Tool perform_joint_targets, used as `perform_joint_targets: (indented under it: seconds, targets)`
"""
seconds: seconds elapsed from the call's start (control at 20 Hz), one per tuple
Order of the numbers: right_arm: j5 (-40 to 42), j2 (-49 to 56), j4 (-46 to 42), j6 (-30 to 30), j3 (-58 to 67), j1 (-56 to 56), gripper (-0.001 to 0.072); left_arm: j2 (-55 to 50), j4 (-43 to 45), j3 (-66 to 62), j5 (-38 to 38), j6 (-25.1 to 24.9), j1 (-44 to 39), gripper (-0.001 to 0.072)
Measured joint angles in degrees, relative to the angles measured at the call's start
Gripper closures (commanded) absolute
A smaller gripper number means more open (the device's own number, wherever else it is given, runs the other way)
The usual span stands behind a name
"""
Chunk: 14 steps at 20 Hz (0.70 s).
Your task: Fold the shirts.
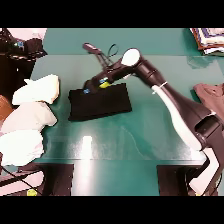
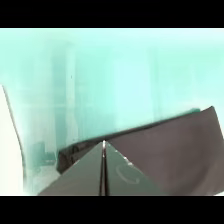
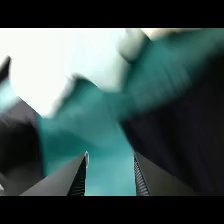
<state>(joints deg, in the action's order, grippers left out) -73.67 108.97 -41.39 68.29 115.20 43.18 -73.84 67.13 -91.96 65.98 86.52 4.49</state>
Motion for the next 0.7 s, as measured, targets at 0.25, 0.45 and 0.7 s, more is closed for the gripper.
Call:
perform_joint_targets:
  seconds: [0.25,0.45,0.7]
  targets:
    - [-3.5,-5.0,-6.3,4.8,-11.0,-13.5,0.0363,0.3,0.0,0.0,3.2,-1.1,0.3,0.0683]
    - [-0.6,-7.5,-5.9,7.8,-22.1,-23.2,0.0000,0.3,-0.2,0.0,4.1,-1.4,0.3,0.0683]
    - [2.7,-5.2,0.2,8.1,-30.3,-26.8,0.0031,0.2,-0.9,0.1,4.1,-1.8,0.3,0.0683]
